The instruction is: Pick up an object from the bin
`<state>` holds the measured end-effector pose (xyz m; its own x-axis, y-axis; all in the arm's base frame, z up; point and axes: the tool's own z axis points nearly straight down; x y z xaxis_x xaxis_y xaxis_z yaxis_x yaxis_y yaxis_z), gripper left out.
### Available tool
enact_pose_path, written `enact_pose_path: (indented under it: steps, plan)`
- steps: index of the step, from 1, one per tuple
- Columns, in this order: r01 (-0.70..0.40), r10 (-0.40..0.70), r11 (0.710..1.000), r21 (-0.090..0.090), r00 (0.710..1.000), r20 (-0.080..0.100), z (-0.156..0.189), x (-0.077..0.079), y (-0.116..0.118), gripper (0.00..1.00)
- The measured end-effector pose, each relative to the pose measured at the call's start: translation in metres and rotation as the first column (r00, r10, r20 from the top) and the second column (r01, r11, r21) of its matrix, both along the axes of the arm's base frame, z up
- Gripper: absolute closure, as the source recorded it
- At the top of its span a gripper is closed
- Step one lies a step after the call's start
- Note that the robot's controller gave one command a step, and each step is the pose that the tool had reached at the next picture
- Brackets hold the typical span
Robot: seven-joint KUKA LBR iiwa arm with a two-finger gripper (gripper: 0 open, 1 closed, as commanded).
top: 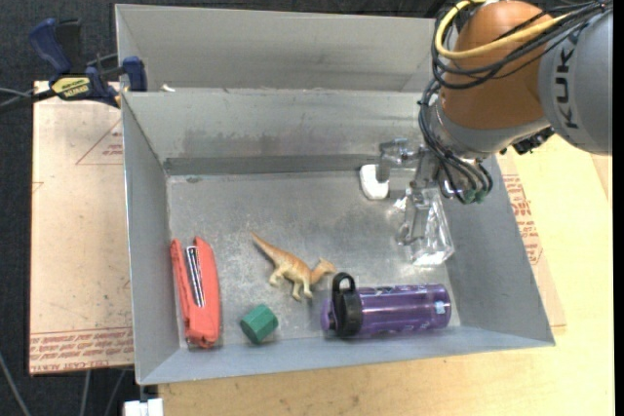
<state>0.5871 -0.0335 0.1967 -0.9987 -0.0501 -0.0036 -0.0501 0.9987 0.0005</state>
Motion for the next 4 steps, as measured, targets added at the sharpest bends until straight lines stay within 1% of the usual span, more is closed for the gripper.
enact_pose_path:
  steps: [1, 2, 3, 4]
  plan:
    - [0.081, -0.081, 0.997, 0.001, 0.997, -0.004, -0.027, -0.005, 0.008, 0.0]
    - [0.199, -0.199, 0.98, 0.002, 0.98, 0.0, -0.054, -0.03, 0.022, 0.0]
    - [0.033, -0.033, 0.999, 0.002, 0.999, 0.005, -0.095, -0.044, 0.029, 0.0]
    - [0.144, -0.144, 0.99, 0.006, 0.989, 0.04, -0.106, -0.054, 0.046, 0.0]
